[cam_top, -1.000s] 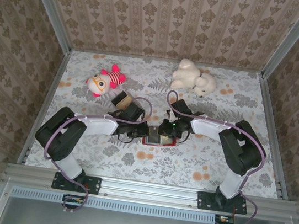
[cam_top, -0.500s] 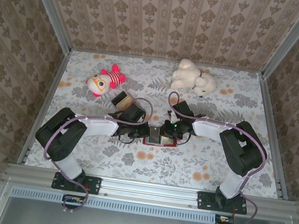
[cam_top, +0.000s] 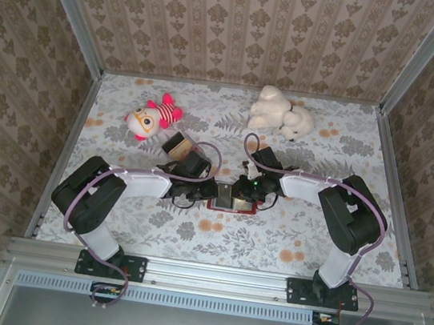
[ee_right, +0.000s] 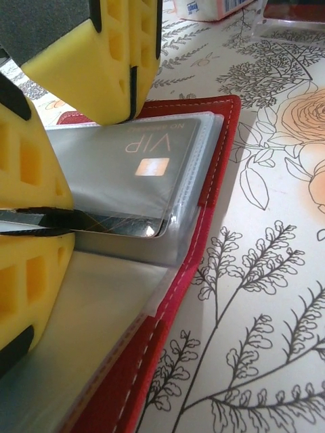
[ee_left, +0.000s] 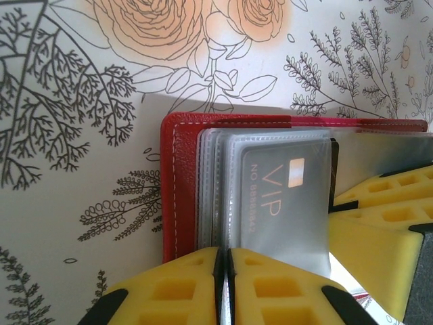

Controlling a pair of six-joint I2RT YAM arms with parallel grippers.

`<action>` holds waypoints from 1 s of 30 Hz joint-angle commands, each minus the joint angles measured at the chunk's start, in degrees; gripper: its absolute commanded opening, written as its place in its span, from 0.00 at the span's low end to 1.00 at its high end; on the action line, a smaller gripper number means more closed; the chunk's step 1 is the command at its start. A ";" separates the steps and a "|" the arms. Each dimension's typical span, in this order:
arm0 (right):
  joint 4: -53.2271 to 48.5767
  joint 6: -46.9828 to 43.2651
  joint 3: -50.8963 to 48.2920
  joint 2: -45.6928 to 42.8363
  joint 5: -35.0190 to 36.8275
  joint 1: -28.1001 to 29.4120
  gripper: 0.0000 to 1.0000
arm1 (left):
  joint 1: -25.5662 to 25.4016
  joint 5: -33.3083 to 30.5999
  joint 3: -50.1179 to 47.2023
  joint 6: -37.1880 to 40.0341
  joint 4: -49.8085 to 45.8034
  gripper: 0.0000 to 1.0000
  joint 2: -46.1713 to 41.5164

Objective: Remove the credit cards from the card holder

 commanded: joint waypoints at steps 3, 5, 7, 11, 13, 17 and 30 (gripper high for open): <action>-3.29 -1.67 -0.26 1.30 0.73 0.26 0.10 | -0.44 -0.65 -1.79 -0.52 -5.29 0.17 0.58; -3.35 -1.67 -0.86 0.21 2.21 0.10 0.10 | -0.28 -0.88 -1.44 -0.37 -6.70 0.21 0.06; -4.19 -2.05 -1.15 -0.82 3.27 -0.13 0.09 | -0.26 -1.10 -1.22 0.04 -7.66 0.22 -0.71; -5.71 -3.07 -1.80 -2.74 4.74 -0.89 0.08 | -0.08 -1.14 -0.27 1.48 -9.47 0.23 -2.66; -5.86 -3.33 -2.37 -3.86 4.85 -1.43 0.08 | 0.27 -1.20 0.66 2.61 -10.79 0.23 -3.81; -6.46 -4.18 -3.52 -7.38 4.46 -2.08 0.08 | 1.22 -1.15 3.60 5.98 -15.11 0.21 -6.95; -5.46 -4.19 -2.15 -4.79 1.43 -2.18 0.09 | 0.35 7.40 6.41 5.89 -6.65 0.13 -4.24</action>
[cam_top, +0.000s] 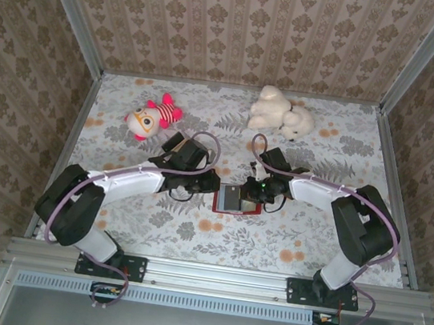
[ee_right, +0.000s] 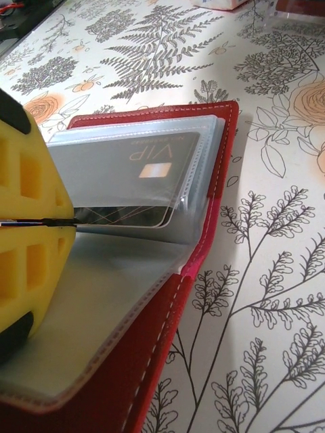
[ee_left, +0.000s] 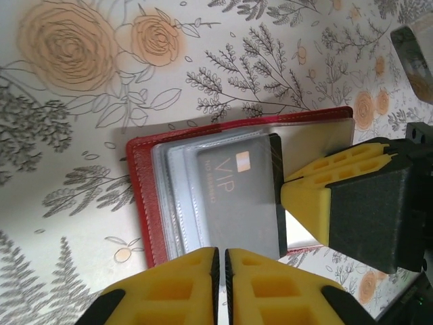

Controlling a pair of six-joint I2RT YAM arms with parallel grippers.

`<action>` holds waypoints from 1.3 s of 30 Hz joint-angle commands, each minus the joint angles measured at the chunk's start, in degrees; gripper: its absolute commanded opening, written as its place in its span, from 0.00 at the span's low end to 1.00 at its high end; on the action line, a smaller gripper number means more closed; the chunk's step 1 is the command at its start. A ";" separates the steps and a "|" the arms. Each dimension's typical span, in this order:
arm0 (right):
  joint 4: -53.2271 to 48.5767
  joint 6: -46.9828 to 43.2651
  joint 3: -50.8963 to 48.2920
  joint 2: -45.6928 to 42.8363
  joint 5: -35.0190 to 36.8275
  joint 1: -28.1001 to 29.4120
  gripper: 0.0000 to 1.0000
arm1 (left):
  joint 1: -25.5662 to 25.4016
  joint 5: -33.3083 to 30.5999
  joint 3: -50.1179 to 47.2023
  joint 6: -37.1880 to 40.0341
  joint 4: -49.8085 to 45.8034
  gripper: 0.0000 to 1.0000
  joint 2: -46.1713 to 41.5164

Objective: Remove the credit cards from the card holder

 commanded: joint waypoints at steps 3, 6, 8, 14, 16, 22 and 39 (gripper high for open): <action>-1.14 -1.32 0.79 1.82 -0.92 -0.21 0.09 | -0.87 2.92 2.42 -0.09 2.88 0.10 4.95; -1.51 -1.57 0.91 1.78 -0.71 -0.21 0.09 | -1.02 3.19 3.21 -0.09 3.48 0.08 6.75; -1.46 -1.71 0.89 1.95 -0.79 -0.19 0.09 | -1.11 3.43 3.73 -0.01 3.52 0.07 8.05; -1.67 -2.41 1.09 2.30 -1.24 -0.29 0.08 | -1.81 3.77 3.61 -0.38 4.97 0.03 10.65; -1.98 -2.50 1.13 2.22 -1.03 -0.44 0.08 | -1.75 2.67 3.09 -0.48 4.07 0.00 11.17; -2.99 -3.67 1.01 1.77 -0.20 -0.99 0.08 | -1.98 -0.53 1.47 -0.51 1.46 0.00 11.62; 2.56 -1.70 -1.28 2.89 -5.27 -2.14 0.29 | -2.30 -1.74 -0.81 -1.82 2.31 0.00 11.77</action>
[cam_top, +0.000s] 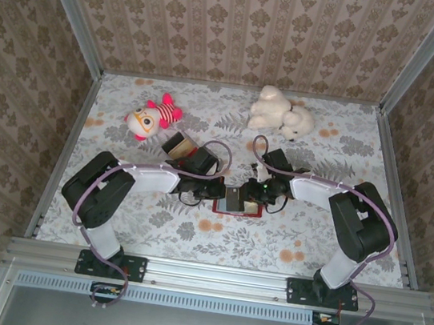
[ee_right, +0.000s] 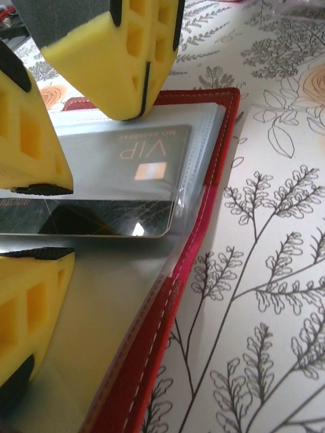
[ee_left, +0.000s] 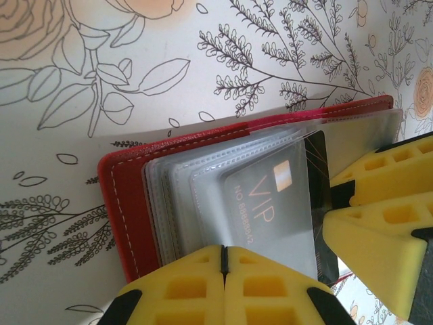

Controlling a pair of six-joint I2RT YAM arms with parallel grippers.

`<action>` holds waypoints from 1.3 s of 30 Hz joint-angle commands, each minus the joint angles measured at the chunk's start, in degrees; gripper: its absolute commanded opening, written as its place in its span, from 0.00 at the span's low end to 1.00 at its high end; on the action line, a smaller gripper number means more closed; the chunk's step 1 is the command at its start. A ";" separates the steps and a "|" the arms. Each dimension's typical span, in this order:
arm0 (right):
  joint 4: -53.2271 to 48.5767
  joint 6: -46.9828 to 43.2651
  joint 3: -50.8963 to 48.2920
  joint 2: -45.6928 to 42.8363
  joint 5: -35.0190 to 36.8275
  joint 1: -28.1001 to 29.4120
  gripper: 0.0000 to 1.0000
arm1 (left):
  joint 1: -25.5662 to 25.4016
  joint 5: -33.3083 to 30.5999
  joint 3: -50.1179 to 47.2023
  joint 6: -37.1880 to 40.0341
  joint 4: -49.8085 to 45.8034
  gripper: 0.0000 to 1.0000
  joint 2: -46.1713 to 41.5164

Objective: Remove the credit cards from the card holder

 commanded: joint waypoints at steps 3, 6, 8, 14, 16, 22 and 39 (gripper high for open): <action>3.66 1.20 -1.05 1.58 -4.98 -0.24 0.29 | -0.29 -2.22 -1.83 -1.24 -3.54 0.00 0.81; 4.74 1.62 -1.11 2.14 -5.80 -0.28 0.28 | -0.33 -2.13 -1.67 -1.23 -3.53 0.00 0.75; 4.70 1.65 -1.02 2.45 -5.52 -0.47 0.24 | -0.30 -2.12 -1.61 -1.26 -3.63 0.00 0.66; 4.46 1.94 -2.68 0.32 -3.52 -1.69 0.11 | -0.25 -2.56 -1.99 -1.17 -4.13 0.00 0.05; 3.79 1.68 -3.41 -0.92 -2.76 -2.31 0.09 | -0.12 -2.65 -2.02 -1.18 -4.15 0.00 0.05; 2.35 0.50 -5.43 -4.35 -2.11 -4.31 0.06 | 0.12 -2.74 -2.11 -1.26 -4.19 0.00 -0.12; 2.58 1.49 -6.56 -7.34 -4.60 -5.69 0.05 | -0.44 1.60 1.23 0.07 -0.71 0.03 -5.66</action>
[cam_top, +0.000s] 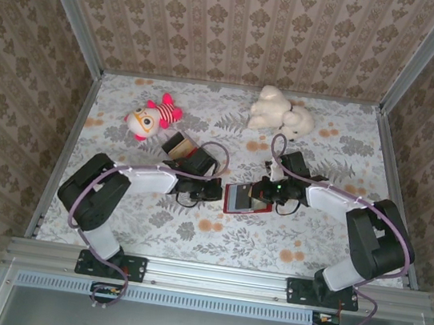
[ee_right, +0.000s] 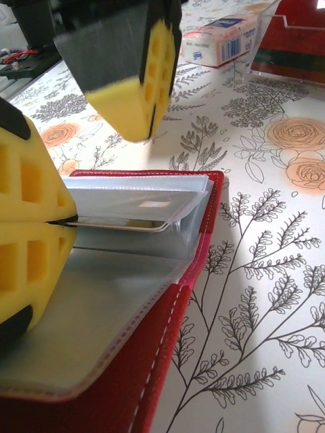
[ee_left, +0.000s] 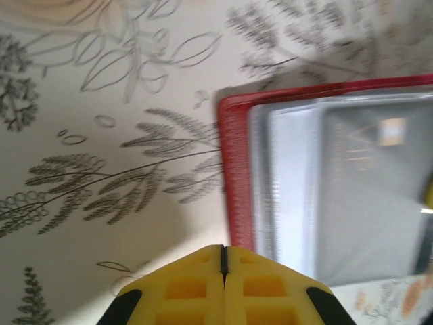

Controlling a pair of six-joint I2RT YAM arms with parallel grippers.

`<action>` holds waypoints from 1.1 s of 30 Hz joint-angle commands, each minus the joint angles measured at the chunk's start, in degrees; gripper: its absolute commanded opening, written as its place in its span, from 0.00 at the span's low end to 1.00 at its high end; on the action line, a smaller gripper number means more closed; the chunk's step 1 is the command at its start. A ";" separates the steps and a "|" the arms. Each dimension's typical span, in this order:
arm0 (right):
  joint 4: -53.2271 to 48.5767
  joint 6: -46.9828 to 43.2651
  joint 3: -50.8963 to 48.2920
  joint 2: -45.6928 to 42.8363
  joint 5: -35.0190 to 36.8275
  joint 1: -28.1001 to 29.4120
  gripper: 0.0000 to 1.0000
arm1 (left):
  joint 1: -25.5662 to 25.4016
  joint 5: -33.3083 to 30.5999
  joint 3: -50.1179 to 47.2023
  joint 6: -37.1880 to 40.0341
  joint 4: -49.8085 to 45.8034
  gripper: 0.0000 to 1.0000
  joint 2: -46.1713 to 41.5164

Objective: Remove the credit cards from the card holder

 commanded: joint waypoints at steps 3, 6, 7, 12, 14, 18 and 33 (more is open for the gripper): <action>-0.56 0.08 0.43 2.95 -1.08 -0.18 0.06 | -1.40 4.38 2.71 0.11 5.36 0.03 -0.95; -0.66 -0.24 0.74 4.03 -0.86 -0.18 0.07 | -2.01 4.99 4.74 -0.49 5.97 0.03 2.08; -0.96 -0.32 0.87 4.33 -0.53 -0.18 0.08 | -2.18 4.86 5.43 -0.57 5.82 0.03 3.16; -3.03 -1.38 1.09 4.71 1.53 -0.26 0.13 | -2.41 3.30 7.42 -0.43 2.87 0.01 6.70; -3.35 -1.68 1.08 4.74 1.86 -0.21 0.15 | -2.42 3.33 7.45 -0.41 2.50 0.00 7.48; -3.76 -1.93 1.33 5.52 2.07 -0.27 0.18 | -2.40 3.60 7.69 -0.37 1.85 0.00 9.08; -7.13 -3.67 1.36 3.95 1.64 -0.25 0.18 | -2.44 0.22 6.07 -0.41 -1.60 0.00 9.90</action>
